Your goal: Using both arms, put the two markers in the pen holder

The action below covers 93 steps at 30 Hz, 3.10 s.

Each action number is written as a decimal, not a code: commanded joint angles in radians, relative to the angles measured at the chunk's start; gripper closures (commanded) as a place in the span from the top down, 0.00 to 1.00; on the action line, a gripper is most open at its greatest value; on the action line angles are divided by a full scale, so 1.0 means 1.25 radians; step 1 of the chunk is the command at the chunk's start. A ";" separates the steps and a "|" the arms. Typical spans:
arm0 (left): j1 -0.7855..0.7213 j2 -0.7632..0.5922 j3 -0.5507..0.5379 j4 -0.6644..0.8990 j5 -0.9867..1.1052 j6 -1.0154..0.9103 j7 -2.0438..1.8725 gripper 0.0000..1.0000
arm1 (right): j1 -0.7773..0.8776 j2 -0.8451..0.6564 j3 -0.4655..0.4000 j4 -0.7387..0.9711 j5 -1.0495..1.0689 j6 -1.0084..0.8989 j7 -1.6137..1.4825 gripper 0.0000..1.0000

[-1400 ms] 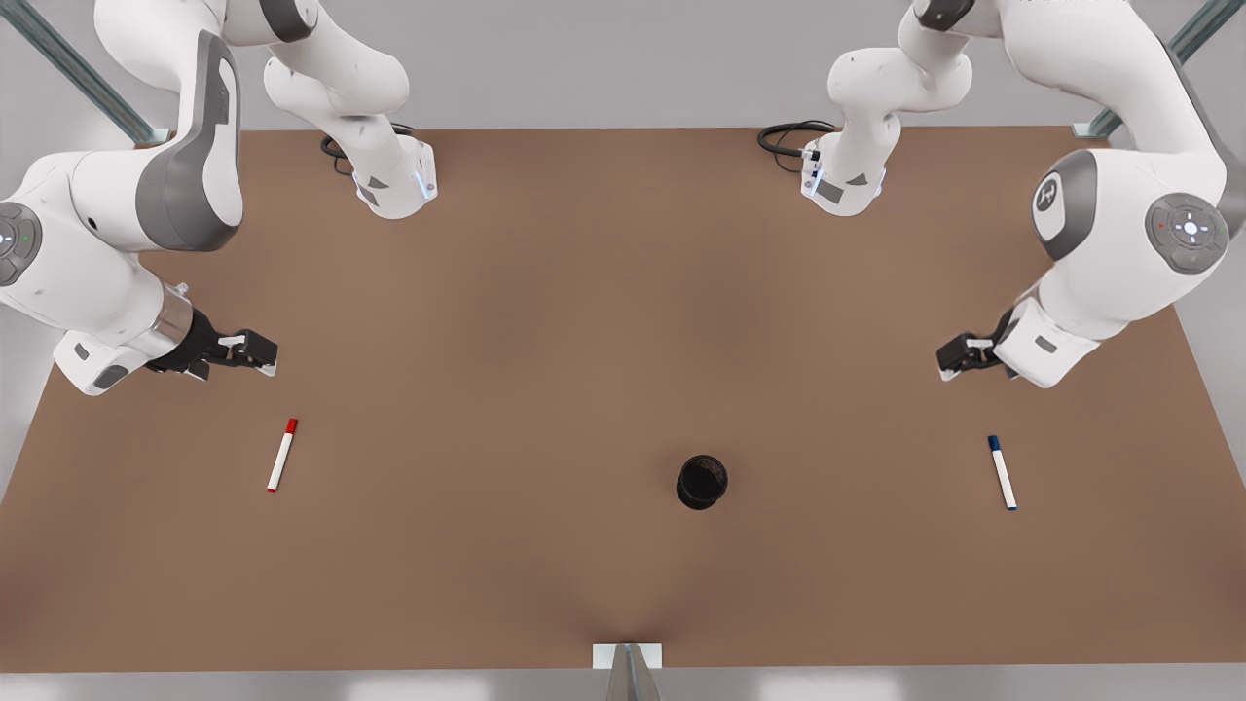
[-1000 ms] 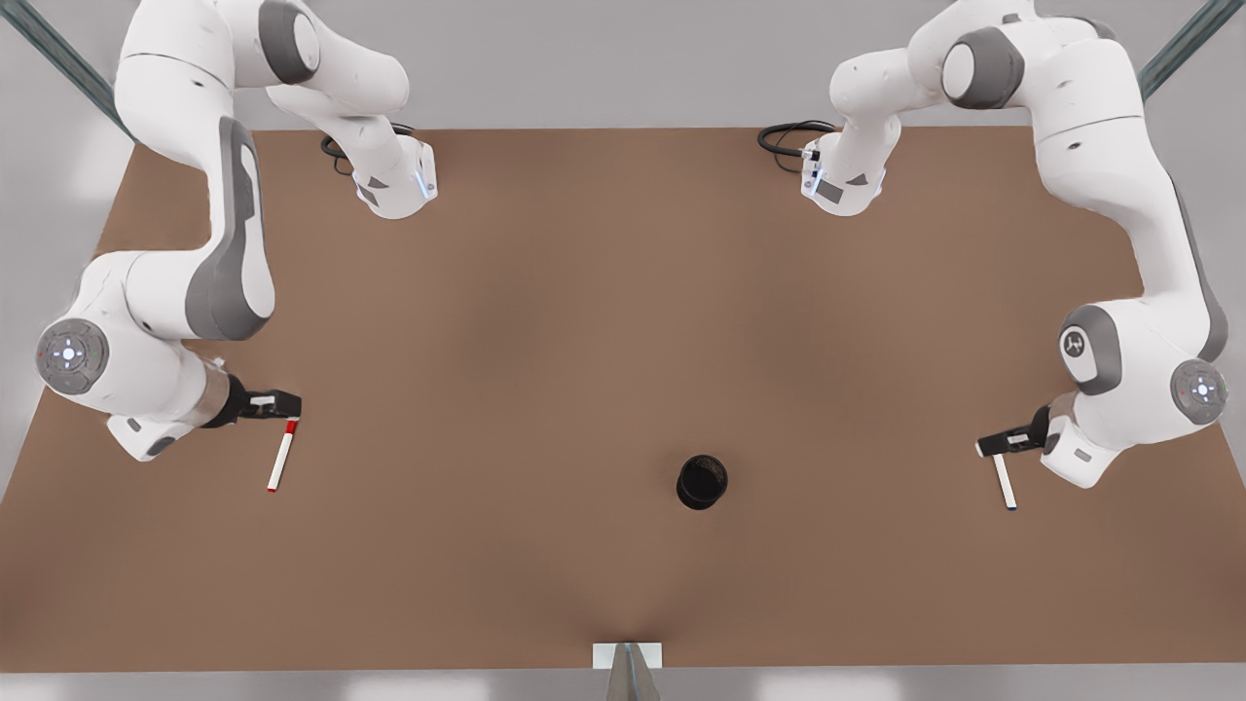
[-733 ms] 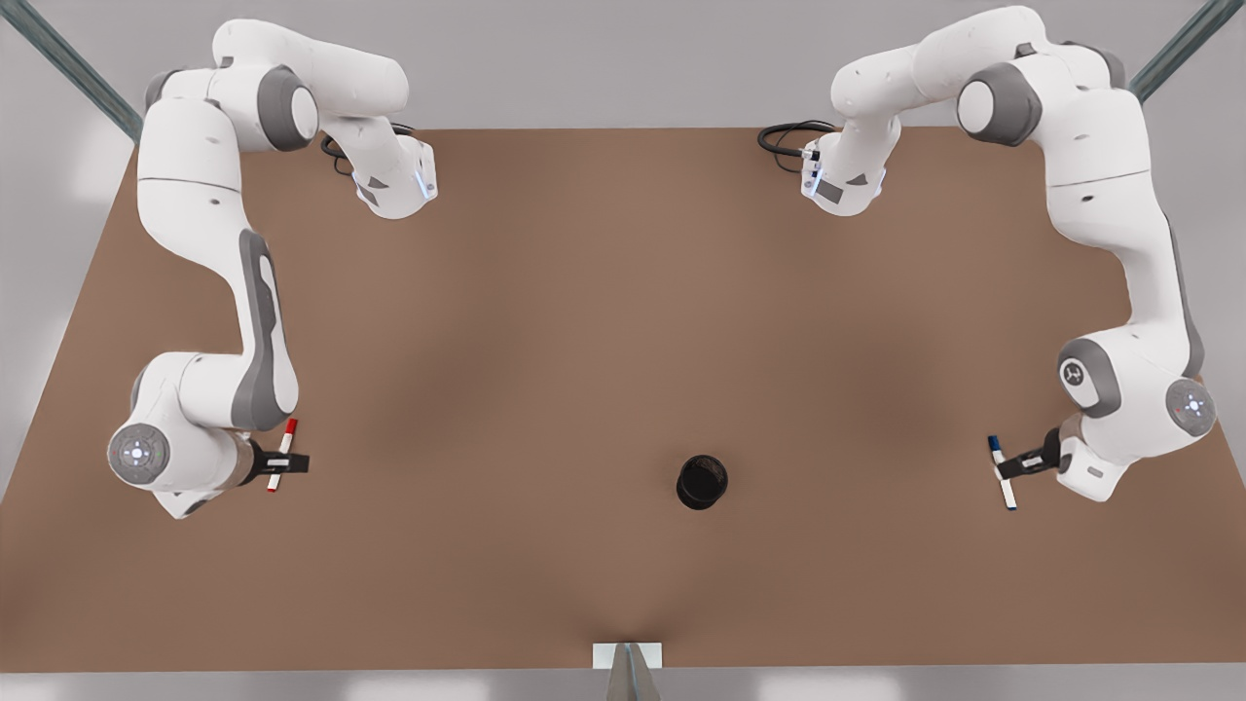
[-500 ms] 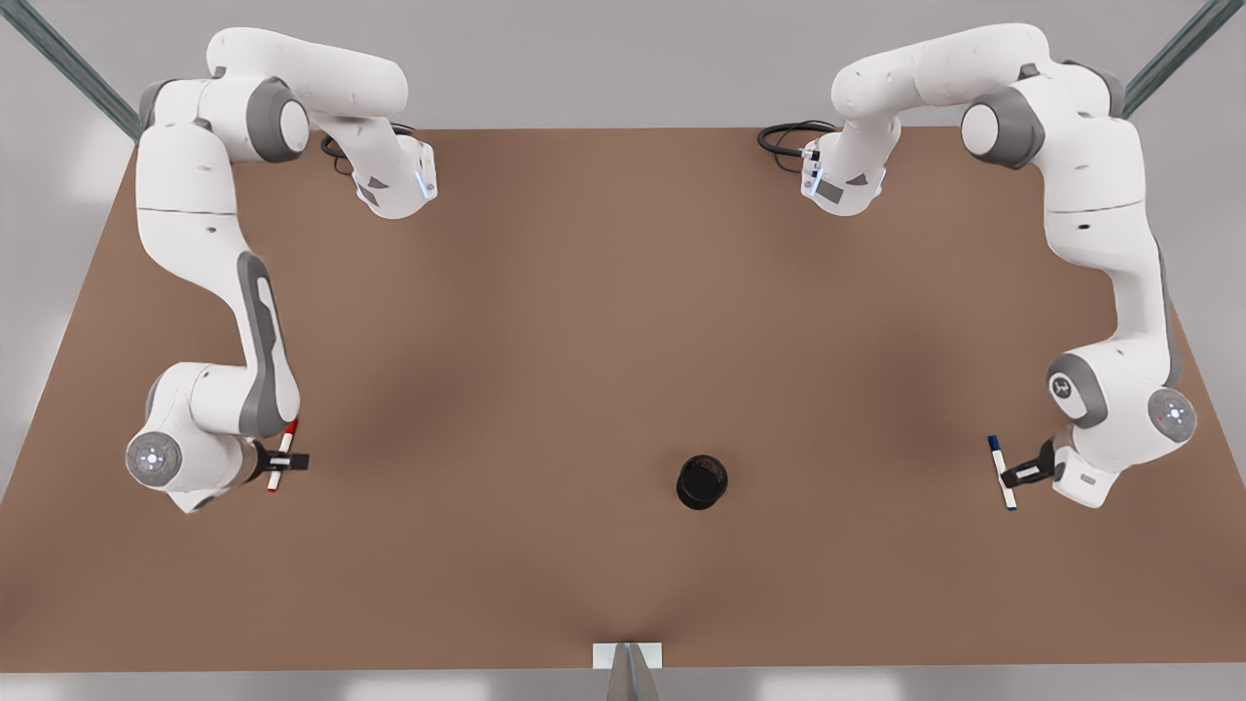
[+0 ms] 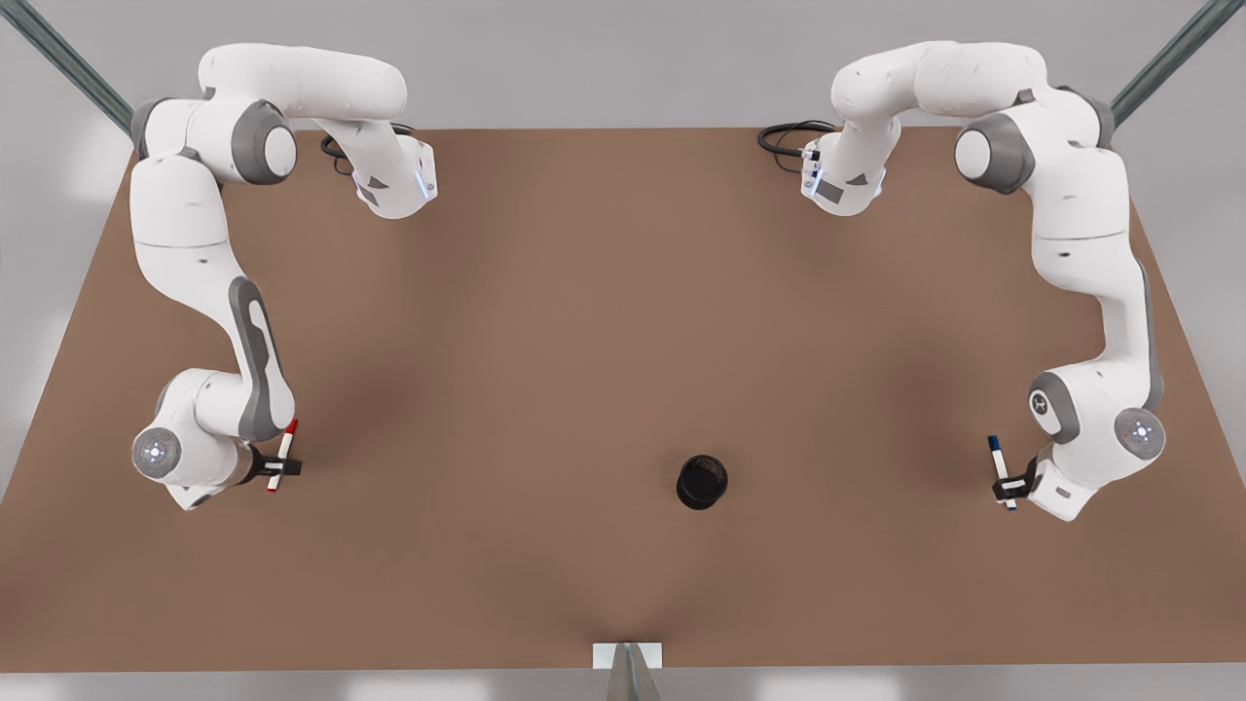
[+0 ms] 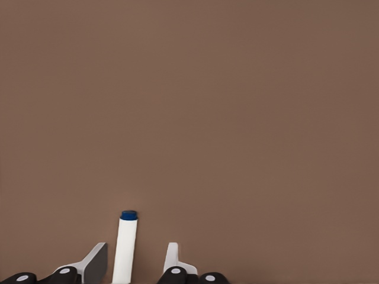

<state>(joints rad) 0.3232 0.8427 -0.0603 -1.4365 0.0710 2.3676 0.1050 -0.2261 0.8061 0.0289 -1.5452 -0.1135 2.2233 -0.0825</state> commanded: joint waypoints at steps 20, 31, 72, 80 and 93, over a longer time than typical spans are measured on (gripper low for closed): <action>0.010 0.062 -0.001 0.058 0.001 0.011 0.163 0.50 | 0.002 0.004 0.014 0.005 0.001 0.029 -0.071 0.38; 0.010 0.067 -0.001 0.058 0.001 0.012 0.163 0.36 | -0.006 0.006 0.014 0.005 0.002 0.031 -0.107 0.31; -0.003 -0.161 -0.076 0.056 -0.042 -0.332 0.320 0.21 | 0.599 0.223 0.386 0.542 0.037 0.590 0.115 0.21; -0.002 -0.186 -0.077 0.057 -0.197 -0.370 0.408 0.21 | 0.576 0.298 0.370 0.516 0.037 0.650 -0.135 0.21; 0.003 -0.186 -0.076 0.052 -0.197 -0.372 0.412 0.21 | 0.583 0.303 0.334 0.524 0.034 0.646 -0.186 0.21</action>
<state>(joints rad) 0.3267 0.6118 -0.1548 -1.3711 -0.1648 1.9167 0.5060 0.4993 1.1862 0.4467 -0.8913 -0.0717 3.0311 -0.1841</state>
